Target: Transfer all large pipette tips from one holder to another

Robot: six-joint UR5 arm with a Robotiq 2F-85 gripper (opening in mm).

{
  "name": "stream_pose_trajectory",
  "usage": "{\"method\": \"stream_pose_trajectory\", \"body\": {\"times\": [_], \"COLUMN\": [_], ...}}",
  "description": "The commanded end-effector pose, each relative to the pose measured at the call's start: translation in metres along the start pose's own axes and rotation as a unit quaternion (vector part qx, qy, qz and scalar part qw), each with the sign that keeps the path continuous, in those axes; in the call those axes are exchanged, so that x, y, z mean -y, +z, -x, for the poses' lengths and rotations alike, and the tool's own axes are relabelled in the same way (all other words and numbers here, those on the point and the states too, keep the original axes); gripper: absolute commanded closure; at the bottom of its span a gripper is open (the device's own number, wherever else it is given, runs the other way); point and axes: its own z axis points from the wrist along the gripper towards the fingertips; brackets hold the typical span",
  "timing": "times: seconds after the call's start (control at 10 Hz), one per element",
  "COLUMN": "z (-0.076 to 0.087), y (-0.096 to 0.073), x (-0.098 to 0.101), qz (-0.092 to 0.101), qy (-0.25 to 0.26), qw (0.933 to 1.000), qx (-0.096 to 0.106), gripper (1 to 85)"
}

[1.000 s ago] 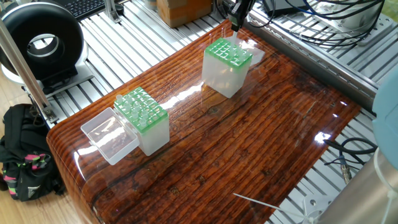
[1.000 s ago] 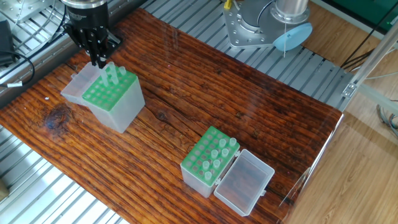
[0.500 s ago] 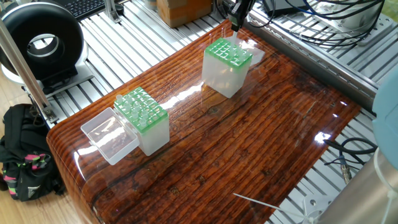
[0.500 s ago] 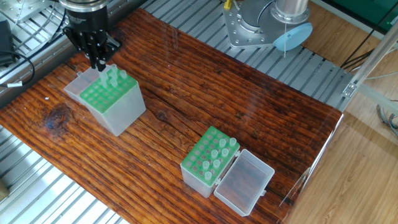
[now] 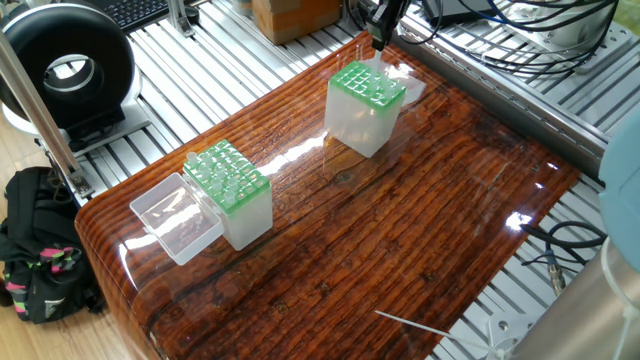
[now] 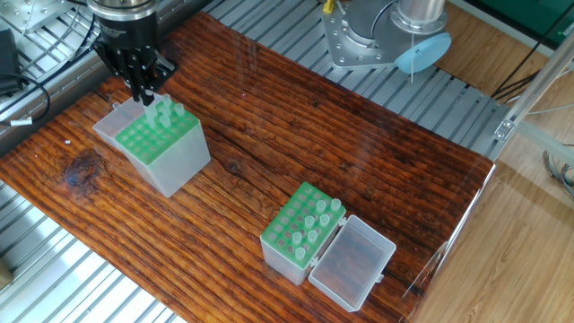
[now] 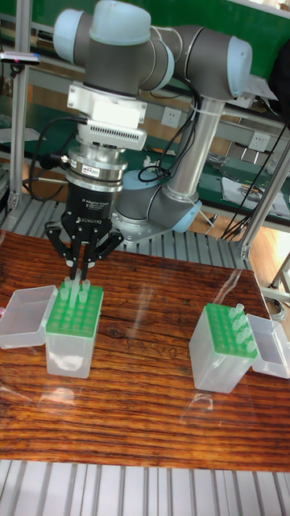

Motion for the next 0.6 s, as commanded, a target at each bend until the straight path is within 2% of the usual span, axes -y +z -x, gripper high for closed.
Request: {"method": "stream_pose_trajectory", "body": {"times": [0.0,0.3,0.5], "z": [0.0025,0.0049,0.0078], "y": [0.0008,0.0045,0.0043], "x": [-0.0030,-0.0016,-0.0065], "qz": [0.004,0.004,0.013], "qy": [0.001,-0.005,-0.005], "qw": [1.0000,1.0000,0.9998], "qx": [0.004,0.006,0.012], "gripper": [84.7,84.7,84.7]}}
